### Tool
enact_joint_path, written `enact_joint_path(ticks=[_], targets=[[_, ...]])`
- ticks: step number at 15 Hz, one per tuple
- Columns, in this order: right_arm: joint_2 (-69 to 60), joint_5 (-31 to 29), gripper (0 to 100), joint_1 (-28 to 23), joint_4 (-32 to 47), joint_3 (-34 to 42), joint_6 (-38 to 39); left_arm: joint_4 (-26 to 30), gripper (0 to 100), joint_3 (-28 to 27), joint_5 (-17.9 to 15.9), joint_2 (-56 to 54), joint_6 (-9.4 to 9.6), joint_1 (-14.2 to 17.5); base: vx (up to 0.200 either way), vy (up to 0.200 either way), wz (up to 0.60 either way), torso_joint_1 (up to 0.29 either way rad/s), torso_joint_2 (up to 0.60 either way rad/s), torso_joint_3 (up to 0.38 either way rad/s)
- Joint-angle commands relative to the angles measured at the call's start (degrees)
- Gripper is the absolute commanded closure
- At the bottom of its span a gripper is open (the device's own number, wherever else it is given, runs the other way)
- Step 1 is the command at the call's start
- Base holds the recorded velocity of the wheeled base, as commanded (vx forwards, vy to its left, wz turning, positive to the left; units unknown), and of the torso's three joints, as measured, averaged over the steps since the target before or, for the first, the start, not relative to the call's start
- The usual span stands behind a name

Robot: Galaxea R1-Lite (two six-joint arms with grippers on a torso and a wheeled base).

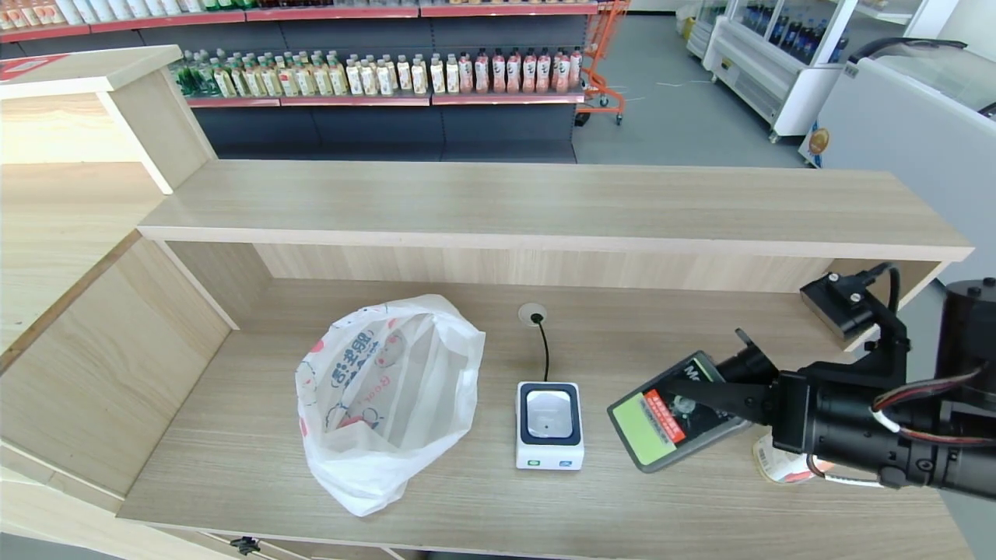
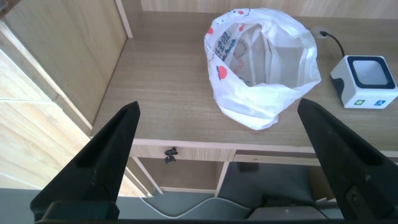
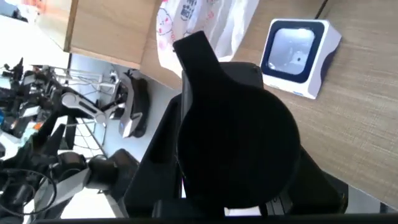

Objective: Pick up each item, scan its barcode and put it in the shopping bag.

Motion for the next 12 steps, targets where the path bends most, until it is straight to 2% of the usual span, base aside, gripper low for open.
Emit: enact_joint_path(ticks=[1, 6, 8, 12], targets=[[4.24, -3.04, 100, 0.86, -1.54, -0.98, -0.35, -0.02, 0, 0.0, 0.01, -0.02, 0.02, -0.01, 0.0, 0.0, 0.0, 0.0, 0.0, 0.0], [5.47, -4.1, 100, 2.97, -1.63, -0.54, -0.87, -0.02, 0, 0.0, -0.08, -0.02, 0.02, -0.01, 0.0, 0.0, 0.0, 0.0, 0.0, 0.0], [8.37, -4.89, 100, 2.97, -1.98, -0.72, -3.95, -0.02, 0, 0.0, -0.08, -0.02, 0.11, -0.01, 0.0, 0.0, 0.0, 0.0, 0.0, 0.0], [15.75, -5.33, 100, 3.05, -10.94, -1.15, -5.44, -0.02, 0, 0.0, 0.01, -0.02, 0.28, -0.01, 0.0, 0.0, 0.0, 0.0, 0.0, 0.0]])
